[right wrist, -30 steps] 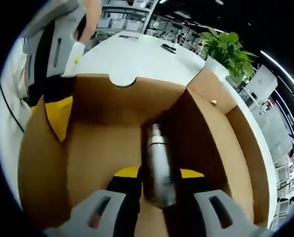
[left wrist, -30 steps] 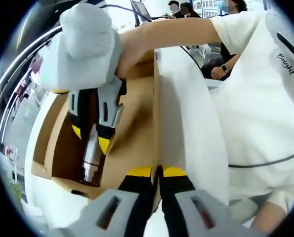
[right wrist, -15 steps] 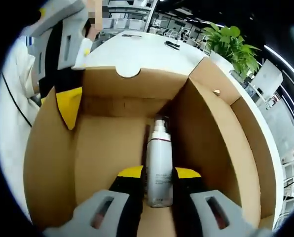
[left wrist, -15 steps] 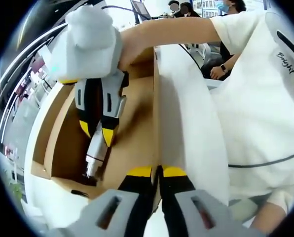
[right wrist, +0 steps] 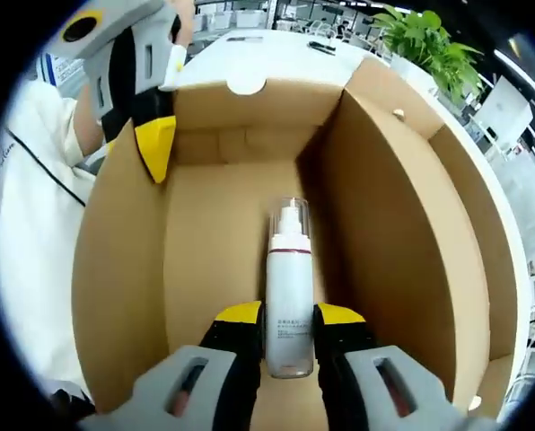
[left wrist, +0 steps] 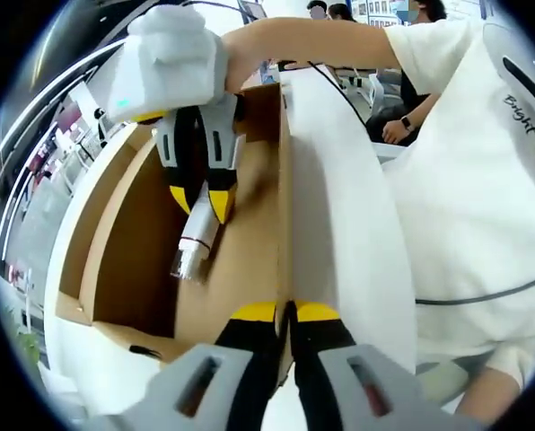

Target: Operate the shoe box by opening the lid, removing the specified soft item, and placing it in the target area until the item is outside and the box remains undamaged.

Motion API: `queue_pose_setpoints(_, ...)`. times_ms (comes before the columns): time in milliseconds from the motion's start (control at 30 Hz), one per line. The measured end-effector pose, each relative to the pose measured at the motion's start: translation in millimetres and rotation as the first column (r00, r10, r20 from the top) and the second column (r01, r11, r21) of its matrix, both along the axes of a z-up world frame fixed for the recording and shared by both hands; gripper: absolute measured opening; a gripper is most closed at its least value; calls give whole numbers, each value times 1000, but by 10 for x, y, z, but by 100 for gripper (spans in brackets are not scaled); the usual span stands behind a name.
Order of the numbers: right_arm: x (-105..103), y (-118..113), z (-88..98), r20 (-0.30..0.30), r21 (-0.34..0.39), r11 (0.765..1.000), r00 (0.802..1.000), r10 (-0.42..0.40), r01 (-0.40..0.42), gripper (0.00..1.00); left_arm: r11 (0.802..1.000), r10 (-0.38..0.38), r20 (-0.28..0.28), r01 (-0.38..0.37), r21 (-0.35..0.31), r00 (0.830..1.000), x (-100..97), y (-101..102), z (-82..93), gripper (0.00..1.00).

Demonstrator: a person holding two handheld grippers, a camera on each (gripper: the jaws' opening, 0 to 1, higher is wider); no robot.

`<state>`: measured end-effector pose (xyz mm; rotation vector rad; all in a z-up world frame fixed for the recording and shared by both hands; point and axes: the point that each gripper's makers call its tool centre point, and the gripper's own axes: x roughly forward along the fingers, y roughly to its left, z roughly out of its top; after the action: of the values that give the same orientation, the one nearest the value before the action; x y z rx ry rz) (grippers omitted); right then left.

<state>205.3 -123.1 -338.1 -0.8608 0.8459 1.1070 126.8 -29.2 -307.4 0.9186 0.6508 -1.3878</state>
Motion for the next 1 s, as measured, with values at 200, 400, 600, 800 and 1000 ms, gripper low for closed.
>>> queue_pose_setpoints(200,-35,-71,-27,-17,-34,999,1000,-1,0,21,1000,1,-1,-1,0,1000,-2,-2,-2,4)
queue_pose_setpoints(400,-2,-62,15,-29,-20,997,997,-70,69,32,1000,1,-1,-1,1,1000,-4,-3,-4,4)
queue_pose_setpoints(600,40,237,138,-34,44,999,999,-29,30,36,1000,1,-2,-1,2,1000,-6,-5,-4,4)
queue_pose_setpoints(800,161,423,113,-73,-36,999,997,-8,5,31,1000,0,0,0,0,1000,-4,-4,-3,4)
queue_pose_setpoints(1000,242,512,60,-104,-100,995,994,9,-19,30,1000,-2,-1,2,-2,1000,-4,-2,0,4)
